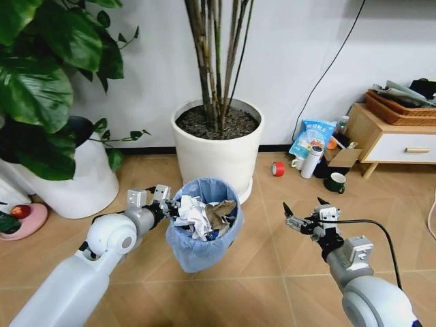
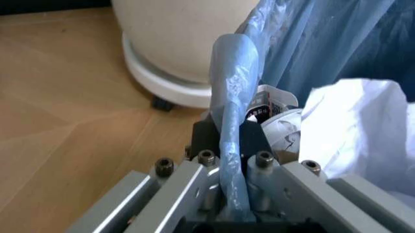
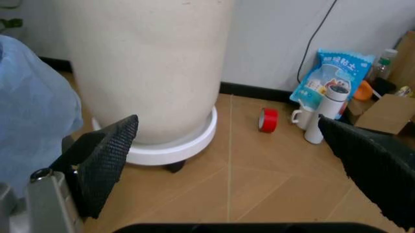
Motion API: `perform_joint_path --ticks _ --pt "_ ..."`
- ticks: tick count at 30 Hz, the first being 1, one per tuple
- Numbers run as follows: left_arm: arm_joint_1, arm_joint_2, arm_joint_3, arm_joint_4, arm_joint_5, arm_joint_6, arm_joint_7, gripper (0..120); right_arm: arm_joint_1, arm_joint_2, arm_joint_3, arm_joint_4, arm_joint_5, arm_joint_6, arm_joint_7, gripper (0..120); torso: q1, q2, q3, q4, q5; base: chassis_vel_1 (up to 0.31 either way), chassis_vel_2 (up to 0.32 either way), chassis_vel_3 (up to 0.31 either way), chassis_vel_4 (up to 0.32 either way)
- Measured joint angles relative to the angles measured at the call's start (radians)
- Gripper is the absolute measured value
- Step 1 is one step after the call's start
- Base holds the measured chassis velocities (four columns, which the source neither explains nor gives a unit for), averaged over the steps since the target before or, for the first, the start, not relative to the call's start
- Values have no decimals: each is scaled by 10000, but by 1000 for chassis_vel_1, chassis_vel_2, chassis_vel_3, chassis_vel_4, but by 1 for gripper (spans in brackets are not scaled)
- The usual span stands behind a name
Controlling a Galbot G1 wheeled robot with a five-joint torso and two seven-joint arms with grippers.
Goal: Pick up the trash bin and place the garbage on the floor into it.
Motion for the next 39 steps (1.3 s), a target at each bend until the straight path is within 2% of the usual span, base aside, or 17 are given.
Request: perform_joint_path --ticks 34,38,39 --pt "140 162 -77 -321 -204 0 -277 0 -474 8 53 241 -304 134 -44 100 0 0 1 -2 4 355 -64 -357 66" --pt "151 177 -112 -328 -209 0 -272 0 -472 -1 88 241 -292 139 -57 100 -1 0 0 -2 -6 394 -115 -406 133" --pt "155 184 -131 -336 -210 0 -268 0 -472 2 93 239 -292 138 -60 100 -2 0 -2 -1 9 365 -167 -383 152"
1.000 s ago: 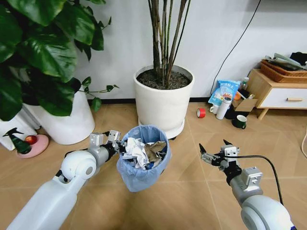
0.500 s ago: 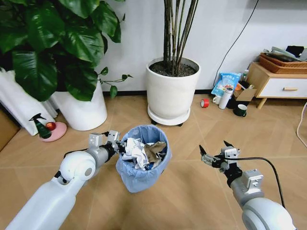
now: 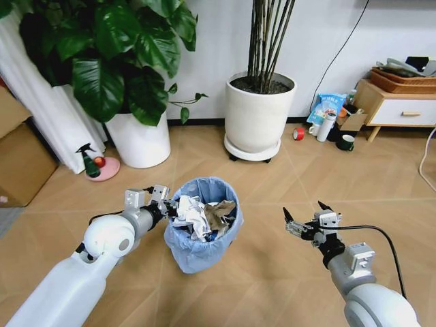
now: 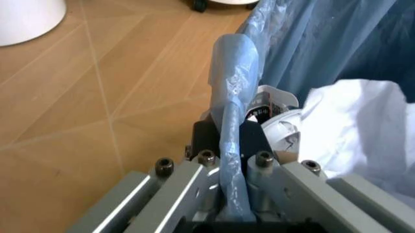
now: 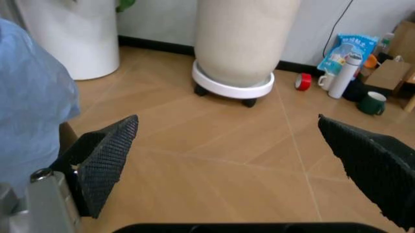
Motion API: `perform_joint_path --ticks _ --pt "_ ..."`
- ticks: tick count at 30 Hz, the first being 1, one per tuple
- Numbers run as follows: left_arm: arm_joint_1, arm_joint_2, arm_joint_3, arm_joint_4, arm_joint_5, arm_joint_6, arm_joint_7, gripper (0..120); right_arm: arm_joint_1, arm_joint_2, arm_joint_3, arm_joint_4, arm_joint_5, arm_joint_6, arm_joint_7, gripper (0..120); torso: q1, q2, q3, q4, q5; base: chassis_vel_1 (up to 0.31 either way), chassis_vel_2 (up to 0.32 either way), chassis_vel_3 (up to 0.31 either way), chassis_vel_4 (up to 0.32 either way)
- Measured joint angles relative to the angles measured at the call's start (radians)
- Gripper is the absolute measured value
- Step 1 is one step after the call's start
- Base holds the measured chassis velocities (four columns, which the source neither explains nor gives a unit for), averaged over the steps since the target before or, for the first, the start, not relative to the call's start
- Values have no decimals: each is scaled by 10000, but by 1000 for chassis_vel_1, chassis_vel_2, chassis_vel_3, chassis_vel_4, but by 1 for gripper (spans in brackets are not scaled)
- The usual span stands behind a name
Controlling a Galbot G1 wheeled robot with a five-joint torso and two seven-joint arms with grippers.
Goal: Pick up the trash bin and place the garbage on the floor into it.
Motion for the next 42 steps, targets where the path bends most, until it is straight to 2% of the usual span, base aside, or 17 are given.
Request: perform_joint_path --ticks 2,13,19,37,40,42 --pt "19 21 -29 -9 -2 0 10 0 -10 12 7 -4 -12 -1 -5 100 1 0 1 2 -11 345 -191 -346 213" --pt "65 66 -80 -108 -25 0 31 0 -81 26 25 28 -82 -2 -14 100 1 0 2 -2 -2 282 -219 -283 215" --pt "117 80 -112 -139 -26 0 27 0 -126 98 -45 55 -175 1 -24 100 1 0 2 1 -10 325 -192 -330 179" --pt "199 114 -290 -162 -55 0 -16 0 -116 37 15 58 -184 36 -35 100 2 0 2 0 -4 353 -193 -349 197" --pt "204 90 -299 -157 -55 0 -15 0 -115 52 29 39 -180 37 -33 100 1 0 3 -1 -13 391 -201 -357 219" --pt "199 72 -300 -146 -54 0 -16 0 -123 62 38 27 -176 36 -28 100 3 -1 3 -1 1 408 -239 -413 250"
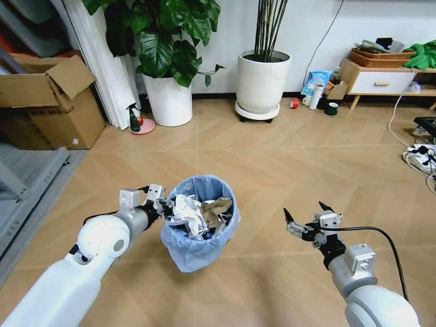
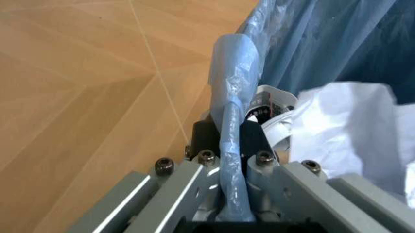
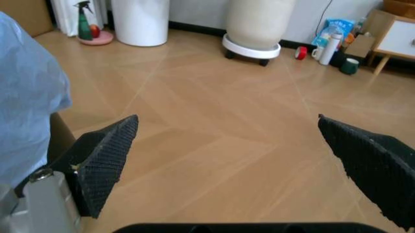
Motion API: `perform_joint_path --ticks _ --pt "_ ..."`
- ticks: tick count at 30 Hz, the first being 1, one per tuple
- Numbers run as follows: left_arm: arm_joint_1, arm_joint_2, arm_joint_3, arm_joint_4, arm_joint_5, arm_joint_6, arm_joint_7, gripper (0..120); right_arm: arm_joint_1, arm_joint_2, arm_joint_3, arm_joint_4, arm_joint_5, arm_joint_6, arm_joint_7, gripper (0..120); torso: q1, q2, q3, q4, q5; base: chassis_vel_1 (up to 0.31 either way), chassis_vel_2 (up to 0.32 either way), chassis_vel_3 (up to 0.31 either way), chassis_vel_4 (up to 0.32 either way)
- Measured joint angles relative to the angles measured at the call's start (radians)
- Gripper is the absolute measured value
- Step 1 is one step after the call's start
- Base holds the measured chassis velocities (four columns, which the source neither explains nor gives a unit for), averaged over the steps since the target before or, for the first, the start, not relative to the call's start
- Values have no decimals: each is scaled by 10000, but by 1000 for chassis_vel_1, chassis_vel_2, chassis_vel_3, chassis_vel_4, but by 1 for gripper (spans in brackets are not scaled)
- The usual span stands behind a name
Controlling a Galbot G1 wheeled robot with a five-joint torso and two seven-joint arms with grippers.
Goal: Pick up the trash bin and place the garbage on the floor into it.
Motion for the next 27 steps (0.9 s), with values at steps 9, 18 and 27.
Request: perform_joint_path --ticks 9,18,27 --pt "-65 -13 58 49 -4 0 -2 0 -6 120 35 -48 14 23 17 100 -2 0 -2 1 -2 426 -286 -444 292" --pt "33 -42 7 37 23 0 -2 0 -44 123 33 -101 26 74 17 100 -5 1 -4 0 -6 343 -259 -341 264" --pt "57 -56 -25 12 33 0 2 0 -87 128 20 -123 31 128 -8 100 -2 1 -1 0 -6 85 -117 -83 121"
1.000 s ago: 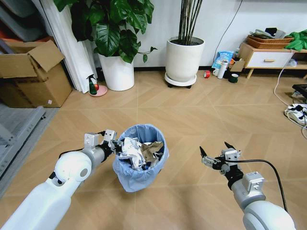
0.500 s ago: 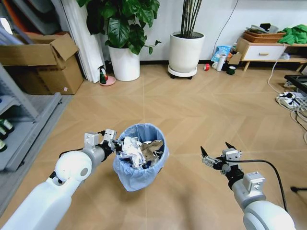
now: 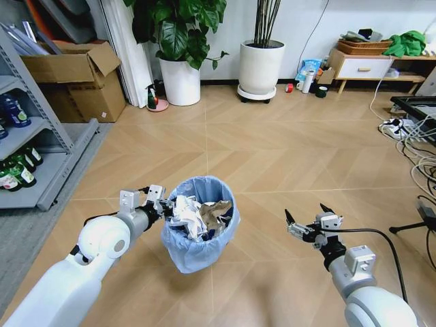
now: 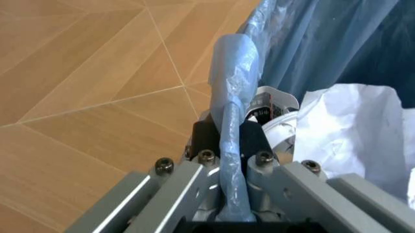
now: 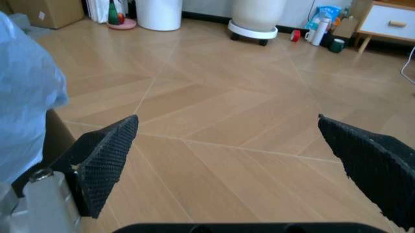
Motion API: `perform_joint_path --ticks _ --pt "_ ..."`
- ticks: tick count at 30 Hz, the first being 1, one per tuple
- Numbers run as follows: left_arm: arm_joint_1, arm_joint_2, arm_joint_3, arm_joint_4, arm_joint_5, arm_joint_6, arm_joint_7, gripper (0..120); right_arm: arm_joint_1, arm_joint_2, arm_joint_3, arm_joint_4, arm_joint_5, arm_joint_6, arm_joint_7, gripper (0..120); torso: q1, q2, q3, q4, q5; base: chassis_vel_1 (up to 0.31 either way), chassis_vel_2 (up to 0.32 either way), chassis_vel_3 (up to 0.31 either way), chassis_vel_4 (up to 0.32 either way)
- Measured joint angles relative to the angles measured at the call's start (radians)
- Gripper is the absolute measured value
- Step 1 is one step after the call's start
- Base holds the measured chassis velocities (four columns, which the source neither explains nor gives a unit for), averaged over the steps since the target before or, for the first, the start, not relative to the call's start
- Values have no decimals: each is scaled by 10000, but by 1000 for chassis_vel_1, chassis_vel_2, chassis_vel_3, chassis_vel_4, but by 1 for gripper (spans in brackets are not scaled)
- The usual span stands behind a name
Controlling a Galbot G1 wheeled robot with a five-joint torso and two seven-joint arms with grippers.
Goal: Pick up the trash bin and place the garbage on the floor into it.
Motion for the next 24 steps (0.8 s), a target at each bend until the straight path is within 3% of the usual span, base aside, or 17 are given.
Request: perform_joint_path --ticks 11,24 --pt "76 -10 -39 -24 28 0 0 0 -47 21 -11 0 -27 0 -17 100 2 -1 1 1 -1 32 -28 -37 18" --pt "175 -36 -146 -70 44 0 1 0 -117 118 -45 -1 -70 17 -30 100 0 -1 -1 -1 1 142 -159 -142 154"
